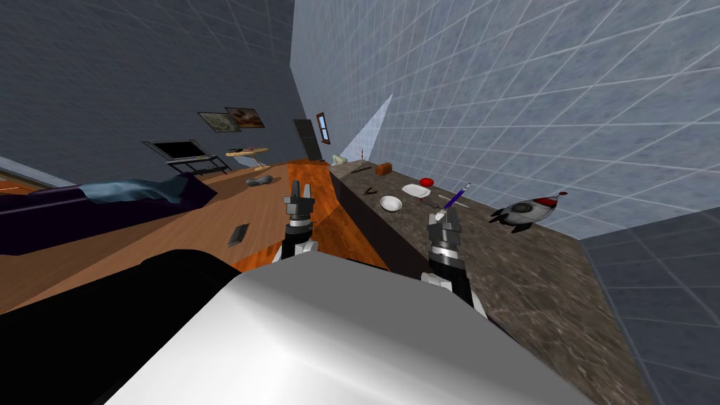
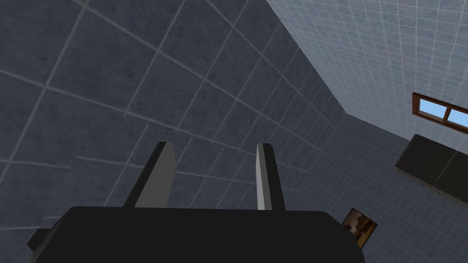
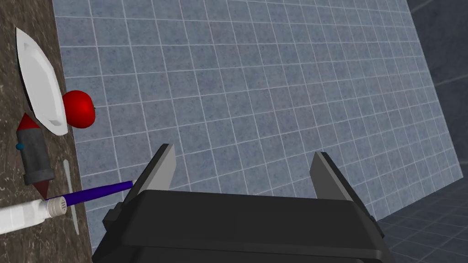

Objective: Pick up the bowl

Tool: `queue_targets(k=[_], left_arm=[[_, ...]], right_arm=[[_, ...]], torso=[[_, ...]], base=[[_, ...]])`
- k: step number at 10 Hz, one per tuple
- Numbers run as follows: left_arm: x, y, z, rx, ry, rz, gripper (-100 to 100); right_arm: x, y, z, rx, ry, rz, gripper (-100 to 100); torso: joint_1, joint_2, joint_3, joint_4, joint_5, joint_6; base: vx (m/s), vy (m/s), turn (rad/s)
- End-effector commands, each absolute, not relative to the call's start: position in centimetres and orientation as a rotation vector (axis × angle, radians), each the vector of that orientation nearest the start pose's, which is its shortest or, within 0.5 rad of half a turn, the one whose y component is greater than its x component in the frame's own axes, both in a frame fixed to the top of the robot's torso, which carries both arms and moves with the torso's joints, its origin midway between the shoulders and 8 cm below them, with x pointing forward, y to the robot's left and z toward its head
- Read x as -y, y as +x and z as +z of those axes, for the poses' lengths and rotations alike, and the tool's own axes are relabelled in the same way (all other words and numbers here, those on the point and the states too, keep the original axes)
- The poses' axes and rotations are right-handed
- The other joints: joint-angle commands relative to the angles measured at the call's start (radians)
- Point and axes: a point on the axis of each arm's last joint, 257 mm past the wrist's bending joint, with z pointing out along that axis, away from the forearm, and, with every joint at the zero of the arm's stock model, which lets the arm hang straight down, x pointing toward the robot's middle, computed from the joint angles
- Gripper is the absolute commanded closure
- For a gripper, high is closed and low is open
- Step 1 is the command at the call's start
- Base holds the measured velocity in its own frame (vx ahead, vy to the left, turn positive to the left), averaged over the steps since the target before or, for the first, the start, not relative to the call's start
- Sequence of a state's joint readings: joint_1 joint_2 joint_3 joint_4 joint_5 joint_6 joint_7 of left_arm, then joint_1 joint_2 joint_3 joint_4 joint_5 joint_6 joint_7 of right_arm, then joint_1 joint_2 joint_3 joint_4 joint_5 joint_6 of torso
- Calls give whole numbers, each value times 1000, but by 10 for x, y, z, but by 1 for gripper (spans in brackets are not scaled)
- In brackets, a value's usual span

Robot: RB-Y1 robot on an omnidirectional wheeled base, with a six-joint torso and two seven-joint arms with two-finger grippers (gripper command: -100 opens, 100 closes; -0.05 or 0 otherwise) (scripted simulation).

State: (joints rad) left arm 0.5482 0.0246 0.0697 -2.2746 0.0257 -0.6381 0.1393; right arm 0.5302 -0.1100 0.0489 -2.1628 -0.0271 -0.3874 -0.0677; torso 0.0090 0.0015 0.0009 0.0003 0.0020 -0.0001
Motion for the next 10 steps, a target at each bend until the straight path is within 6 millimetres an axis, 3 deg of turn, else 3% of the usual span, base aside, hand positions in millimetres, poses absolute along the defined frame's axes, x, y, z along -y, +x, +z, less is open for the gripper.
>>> queue_targets(k=[1, 2, 4, 5, 6, 7, 8, 9, 10], left_arm=[[-302, 312, 34, -523, -615, -1385, 0], [-301, 312, 34, -522, -615, -1385, 0], [-302, 312, 34, -523, -615, -1385, 0], [-302, 312, 34, -522, -616, -1385, 0], [-302, 312, 34, -523, -615, -1385, 0], [-301, 312, 34, -522, -615, -1385, 0], [-302, 312, 34, -523, -615, -1385, 0], [-302, 312, 34, -523, -615, -1385, 0], [-302, 312, 34, -523, -615, -1385, 0]], right_arm=[[272, 375, -90, -932, 853, 1304, -100], [271, 375, -91, -944, 844, 1303, -100], [275, 369, -129, -1070, 850, 1242, -100], [275, 369, -129, -1081, 841, 1241, -100], [279, 364, -150, -1146, 844, 1206, -100], [279, 364, -150, -1155, 837, 1204, -100], [283, 358, -171, -1224, 837, 1166, -100], [283, 358, -172, -1230, 832, 1165, -100], [289, 351, -193, -1296, 834, 1125, -100]], torso=[[0, 0, 0, 0, 0, 0], [3, 2, 1, 0, 1, 0], [1, 1, 0, 0, 0, 0], [5, 0, 0, 0, 1, 0], [4, 0, 0, 0, 1, 0], [4, 1, 0, 0, 1, 0], [1, 1, 1, 0, 1, 0], [2, 2, 1, 0, 1, 0], [0, 1, 1, 0, 0, 0]], base=[[-61, 197, 57], [-41, 163, -1], [-12, 188, 49], [-11, 195, 7], [-36, 203, 47], [-41, 147, 14], [-43, 171, 60], [-25, 144, 11], [-22, 190, 54]])
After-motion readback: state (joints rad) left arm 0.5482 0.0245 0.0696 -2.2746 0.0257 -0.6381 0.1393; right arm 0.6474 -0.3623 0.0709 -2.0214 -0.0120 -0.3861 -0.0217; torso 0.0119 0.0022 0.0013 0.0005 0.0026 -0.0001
